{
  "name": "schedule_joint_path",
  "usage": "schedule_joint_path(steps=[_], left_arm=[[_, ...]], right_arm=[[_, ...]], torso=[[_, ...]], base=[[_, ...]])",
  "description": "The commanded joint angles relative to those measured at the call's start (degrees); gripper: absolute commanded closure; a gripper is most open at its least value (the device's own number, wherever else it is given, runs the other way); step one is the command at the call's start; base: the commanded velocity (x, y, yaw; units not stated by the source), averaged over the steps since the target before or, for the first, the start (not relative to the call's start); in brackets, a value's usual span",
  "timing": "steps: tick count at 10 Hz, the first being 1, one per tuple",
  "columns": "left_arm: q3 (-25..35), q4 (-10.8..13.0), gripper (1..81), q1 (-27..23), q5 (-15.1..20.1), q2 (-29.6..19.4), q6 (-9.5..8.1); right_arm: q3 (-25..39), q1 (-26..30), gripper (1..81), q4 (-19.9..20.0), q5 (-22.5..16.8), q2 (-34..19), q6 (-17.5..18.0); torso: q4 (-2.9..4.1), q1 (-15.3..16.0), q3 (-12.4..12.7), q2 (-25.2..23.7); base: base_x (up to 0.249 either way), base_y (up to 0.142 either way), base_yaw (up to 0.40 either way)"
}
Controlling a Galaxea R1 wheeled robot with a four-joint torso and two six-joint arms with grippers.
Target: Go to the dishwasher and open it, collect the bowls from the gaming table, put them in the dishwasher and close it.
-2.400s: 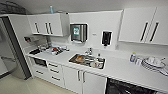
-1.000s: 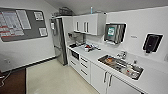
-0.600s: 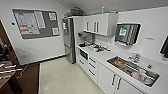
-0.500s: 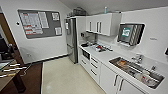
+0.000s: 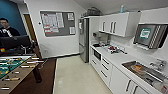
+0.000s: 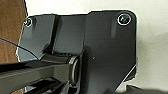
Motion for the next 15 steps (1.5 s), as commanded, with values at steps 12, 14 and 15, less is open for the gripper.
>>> schedule_joint_path(steps=[12,14,15], left_arm=[[-0.34,0.59,1.0,-2.83,2.91,-0.21,0.2],[-0.25,0.59,1.0,-2.74,2.91,-0.39,0.2],[-0.34,0.59,1.0,-2.74,2.91,-0.3,0.19]], right_arm=[[-0.1,2.86,1.0,-0.46,-3.04,0.24,-0.29],[-0.1,2.86,1.0,-0.46,-3.04,0.33,-0.29],[-0.19,2.77,1.0,-0.46,-3.04,0.24,-0.29]], torso=[[0.0,0.02,0.0,0.0],[0.0,0.0,0.0,0.0],[0.0,0.0,0.0,0.0]], base=[[0.0,0.0,0.358],[0.0,0.0,0.358],[0.0,0.0,0.358]])
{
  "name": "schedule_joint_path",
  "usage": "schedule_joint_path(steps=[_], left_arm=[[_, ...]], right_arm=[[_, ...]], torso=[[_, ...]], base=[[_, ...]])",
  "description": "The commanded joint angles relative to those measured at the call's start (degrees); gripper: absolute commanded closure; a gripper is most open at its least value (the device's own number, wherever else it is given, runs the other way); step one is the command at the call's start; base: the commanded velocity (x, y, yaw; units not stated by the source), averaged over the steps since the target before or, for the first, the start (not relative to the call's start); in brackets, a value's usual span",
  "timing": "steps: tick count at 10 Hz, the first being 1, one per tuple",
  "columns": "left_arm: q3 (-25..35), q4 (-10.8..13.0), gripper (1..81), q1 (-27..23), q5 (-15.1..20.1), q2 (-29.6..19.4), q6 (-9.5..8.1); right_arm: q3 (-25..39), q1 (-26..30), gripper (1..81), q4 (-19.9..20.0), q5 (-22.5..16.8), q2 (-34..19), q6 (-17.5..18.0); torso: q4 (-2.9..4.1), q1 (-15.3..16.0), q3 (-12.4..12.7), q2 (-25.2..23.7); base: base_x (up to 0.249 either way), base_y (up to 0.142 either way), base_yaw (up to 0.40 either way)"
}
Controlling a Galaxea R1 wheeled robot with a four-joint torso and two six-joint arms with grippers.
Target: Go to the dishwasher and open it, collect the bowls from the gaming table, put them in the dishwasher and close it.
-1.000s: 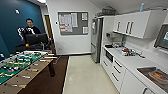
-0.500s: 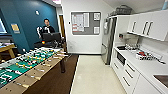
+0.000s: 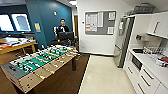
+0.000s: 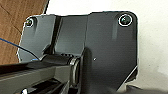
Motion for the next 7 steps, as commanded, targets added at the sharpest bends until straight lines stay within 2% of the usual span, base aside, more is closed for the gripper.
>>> schedule_joint_path(steps=[1,7], left_arm=[[-0.34,0.57,1.0,-2.86,2.88,-0.16,0.2],[-0.34,0.57,1.0,-2.77,2.79,-0.25,0.2]], right_arm=[[-0.14,2.67,1.0,-0.48,-2.96,-0.08,-0.34],[-0.05,2.59,1.0,-0.31,-2.88,-0.17,-1.13]], torso=[[0.0,0.0,0.0,0.0],[0.0,0.0,0.0,0.0]], base=[[0.0,0.0,0.358],[0.0,0.0,0.358]])
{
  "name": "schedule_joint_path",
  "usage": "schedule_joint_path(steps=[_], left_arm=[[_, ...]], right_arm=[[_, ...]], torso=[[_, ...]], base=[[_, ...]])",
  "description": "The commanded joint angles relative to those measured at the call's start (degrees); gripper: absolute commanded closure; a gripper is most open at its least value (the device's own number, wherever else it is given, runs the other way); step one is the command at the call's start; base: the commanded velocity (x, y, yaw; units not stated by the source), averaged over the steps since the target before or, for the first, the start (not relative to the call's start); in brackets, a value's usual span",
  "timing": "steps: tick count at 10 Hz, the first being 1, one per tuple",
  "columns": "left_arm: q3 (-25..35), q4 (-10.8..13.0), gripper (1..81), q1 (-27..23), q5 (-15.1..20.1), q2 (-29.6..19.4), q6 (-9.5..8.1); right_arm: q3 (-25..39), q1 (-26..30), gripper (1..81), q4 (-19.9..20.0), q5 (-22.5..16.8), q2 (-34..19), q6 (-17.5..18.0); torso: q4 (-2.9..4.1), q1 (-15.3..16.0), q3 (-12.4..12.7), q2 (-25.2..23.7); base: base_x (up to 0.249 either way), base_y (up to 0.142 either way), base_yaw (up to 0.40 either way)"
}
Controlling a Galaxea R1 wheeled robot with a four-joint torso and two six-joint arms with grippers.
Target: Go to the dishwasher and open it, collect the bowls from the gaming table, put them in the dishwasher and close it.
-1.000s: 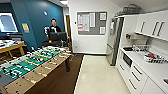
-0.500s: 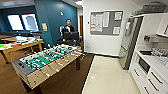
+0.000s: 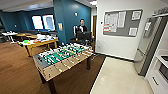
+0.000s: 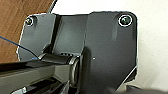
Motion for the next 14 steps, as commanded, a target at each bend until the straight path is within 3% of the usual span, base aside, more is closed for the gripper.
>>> schedule_joint_path(steps=[1,14], left_arm=[[-0.34,0.57,1.0,-2.65,2.79,-0.1,0.2],[-0.34,0.39,1.0,-2.39,2.79,-0.36,0.11]], right_arm=[[-0.05,2.43,1.0,-0.4,-2.88,-0.03,-0.28],[0.21,2.43,1.0,-0.4,-2.88,0.14,-0.46]], torso=[[0.0,0.0,0.0,0.0],[0.0,0.02,0.0,0.0]], base=[[0.0,0.0,0.358],[0.0,0.0,0.358]])
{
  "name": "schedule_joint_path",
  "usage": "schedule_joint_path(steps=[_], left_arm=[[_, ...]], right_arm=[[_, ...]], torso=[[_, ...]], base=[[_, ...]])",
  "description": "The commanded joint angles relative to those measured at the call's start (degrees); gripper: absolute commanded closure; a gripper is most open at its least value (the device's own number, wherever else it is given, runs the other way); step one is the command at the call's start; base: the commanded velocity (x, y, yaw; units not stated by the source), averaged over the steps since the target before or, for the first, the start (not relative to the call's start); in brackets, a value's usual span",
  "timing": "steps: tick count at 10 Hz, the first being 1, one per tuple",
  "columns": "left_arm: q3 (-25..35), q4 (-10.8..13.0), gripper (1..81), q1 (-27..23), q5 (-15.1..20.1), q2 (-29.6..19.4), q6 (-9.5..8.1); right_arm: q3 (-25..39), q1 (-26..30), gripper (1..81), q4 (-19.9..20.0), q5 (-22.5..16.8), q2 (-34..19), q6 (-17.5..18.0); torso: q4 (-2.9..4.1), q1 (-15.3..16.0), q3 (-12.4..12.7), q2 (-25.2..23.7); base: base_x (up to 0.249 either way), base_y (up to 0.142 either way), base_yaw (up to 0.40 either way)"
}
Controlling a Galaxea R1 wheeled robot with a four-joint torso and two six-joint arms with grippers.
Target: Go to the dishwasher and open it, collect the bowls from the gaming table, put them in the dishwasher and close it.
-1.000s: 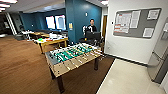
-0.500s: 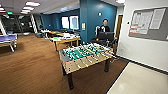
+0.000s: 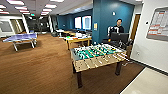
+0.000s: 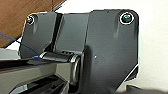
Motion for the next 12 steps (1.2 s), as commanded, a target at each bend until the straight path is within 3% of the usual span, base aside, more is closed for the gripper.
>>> schedule_joint_path(steps=[1,12], left_arm=[[-0.25,0.33,1.0,-2.72,2.85,-0.03,0.11],[-0.33,-0.11,1.0,-2.72,2.85,-0.12,0.03]], right_arm=[[0.19,2.87,1.0,-0.37,-2.88,0.1,-0.47],[0.28,2.61,1.0,-0.37,-2.96,0.1,-0.56]], torso=[[0.0,0.0,0.0,0.0],[0.0,-0.07,0.0,0.0]], base=[[0.0,0.0,0.334],[0.0,0.0,0.307]])
